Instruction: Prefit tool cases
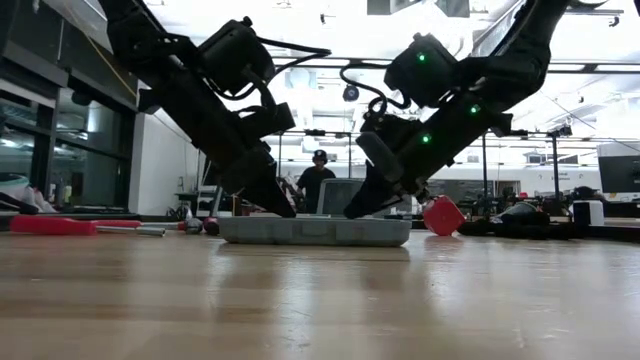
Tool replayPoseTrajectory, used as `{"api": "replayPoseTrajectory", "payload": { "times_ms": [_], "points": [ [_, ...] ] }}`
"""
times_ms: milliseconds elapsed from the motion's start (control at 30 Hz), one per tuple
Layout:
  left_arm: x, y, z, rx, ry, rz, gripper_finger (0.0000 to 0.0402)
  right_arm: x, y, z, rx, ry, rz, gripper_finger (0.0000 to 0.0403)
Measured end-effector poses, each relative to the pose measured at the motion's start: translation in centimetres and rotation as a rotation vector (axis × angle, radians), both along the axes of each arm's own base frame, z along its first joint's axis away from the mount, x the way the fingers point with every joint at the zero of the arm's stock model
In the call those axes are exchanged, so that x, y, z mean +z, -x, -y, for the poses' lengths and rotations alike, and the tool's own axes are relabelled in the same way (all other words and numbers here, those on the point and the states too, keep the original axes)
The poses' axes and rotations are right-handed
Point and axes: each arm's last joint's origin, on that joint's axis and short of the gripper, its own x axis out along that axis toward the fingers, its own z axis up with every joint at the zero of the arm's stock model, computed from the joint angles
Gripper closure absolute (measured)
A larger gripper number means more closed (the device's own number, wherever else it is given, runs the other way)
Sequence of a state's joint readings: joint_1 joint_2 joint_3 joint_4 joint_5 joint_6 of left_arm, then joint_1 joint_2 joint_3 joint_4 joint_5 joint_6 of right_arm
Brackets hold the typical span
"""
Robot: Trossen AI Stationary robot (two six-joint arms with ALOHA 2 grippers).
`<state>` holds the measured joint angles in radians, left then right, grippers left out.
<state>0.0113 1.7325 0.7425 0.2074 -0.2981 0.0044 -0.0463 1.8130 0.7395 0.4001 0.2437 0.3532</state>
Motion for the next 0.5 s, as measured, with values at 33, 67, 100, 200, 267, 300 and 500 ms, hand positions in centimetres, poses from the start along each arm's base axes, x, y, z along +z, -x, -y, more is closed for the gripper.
{"api": "replayPoseTrajectory", "payload": {
  "times_ms": [33, 67, 100, 200, 267, 300, 500],
  "points": [
    [0.00, 0.00, 0.00, 0.000, 0.000, 0.000, 0.0353, 0.04, -0.03, 0.01, 0.009, 0.018, 0.000, 0.0403],
    [0.01, -0.01, 0.00, 0.002, 0.002, 0.002, 0.0353, 0.07, -0.05, 0.03, 0.017, 0.035, -0.002, 0.0403],
    [0.01, -0.01, 0.00, 0.004, 0.005, 0.004, 0.0353, 0.07, -0.05, 0.03, 0.023, 0.043, -0.005, 0.0403],
    [0.09, -0.09, -0.01, 0.016, 0.016, 0.020, 0.0353, 0.08, -0.05, 0.09, 0.030, 0.055, -0.009, 0.0403],
    [0.17, -0.17, 0.00, 0.016, 0.025, 0.035, 0.0353, 0.06, -0.04, 0.10, 0.031, 0.056, -0.011, 0.0403],
    [0.21, -0.22, 0.03, 0.012, 0.035, 0.043, 0.0353, 0.06, -0.03, 0.09, 0.031, 0.056, -0.012, 0.0403],
    [0.16, -0.57, 0.20, -0.015, 0.092, 0.082, 0.0353, -0.04, -0.07, 0.06, 0.040, 0.049, -0.012, 0.0403]
  ]
}}
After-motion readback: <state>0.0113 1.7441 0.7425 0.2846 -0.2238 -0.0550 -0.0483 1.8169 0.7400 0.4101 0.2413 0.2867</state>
